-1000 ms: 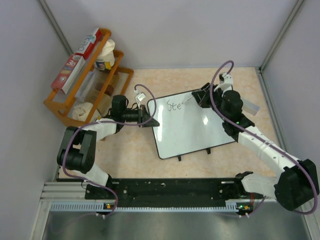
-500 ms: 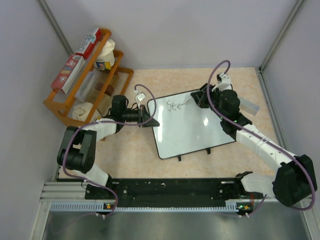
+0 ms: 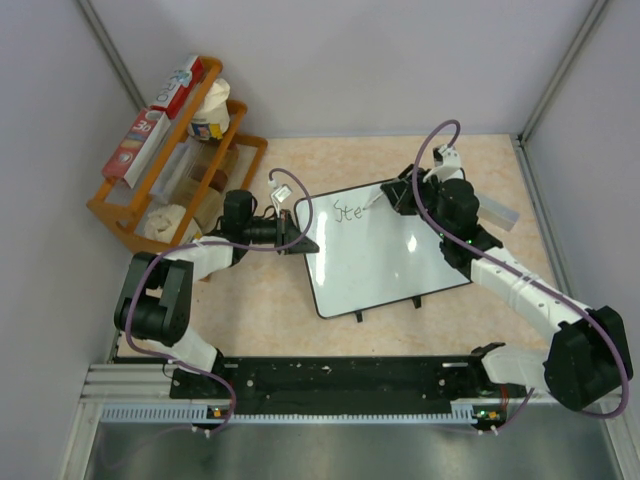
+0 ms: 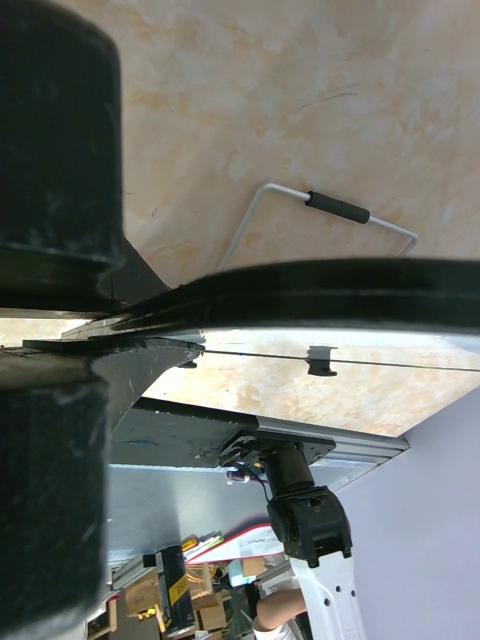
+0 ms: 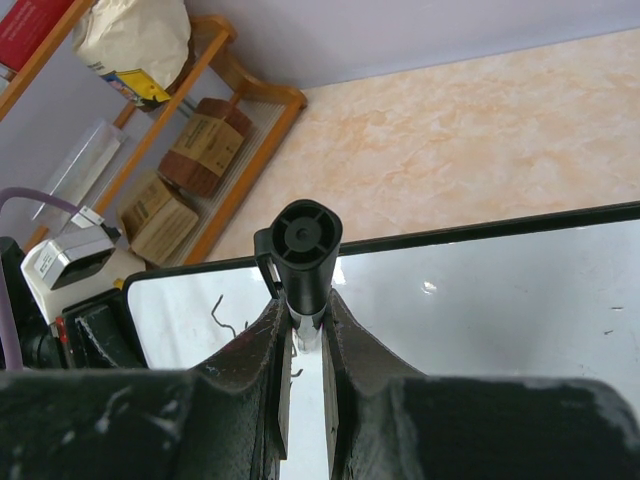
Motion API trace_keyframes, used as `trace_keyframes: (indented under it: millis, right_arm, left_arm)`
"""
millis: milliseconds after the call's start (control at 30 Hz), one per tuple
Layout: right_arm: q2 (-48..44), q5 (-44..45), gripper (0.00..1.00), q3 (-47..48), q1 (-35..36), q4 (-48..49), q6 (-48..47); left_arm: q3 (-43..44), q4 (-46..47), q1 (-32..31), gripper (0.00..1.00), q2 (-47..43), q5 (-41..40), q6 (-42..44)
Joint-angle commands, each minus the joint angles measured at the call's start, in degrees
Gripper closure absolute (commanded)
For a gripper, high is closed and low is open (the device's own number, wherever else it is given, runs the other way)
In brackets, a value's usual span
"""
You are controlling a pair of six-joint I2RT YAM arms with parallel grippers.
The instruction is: Write a sentence on the whiteboard
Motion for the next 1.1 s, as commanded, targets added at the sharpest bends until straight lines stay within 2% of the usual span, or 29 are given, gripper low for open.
trace_keyframes:
  millis: [0,1067]
  right_arm:
    - [0.47,1.23,1.0,2.57,-0.69,2.33,-0.31]
    - [-2.61,-2.55,1.0,-4.54,-0.86,0.05,-0.75]
  left_arm:
    - [-2.17,-3.99,-2.57,1.0,2.8,-8.59,14.72]
    - [-1.99,-4.25,-2.66,1.0,2.98,-8.85,14.8]
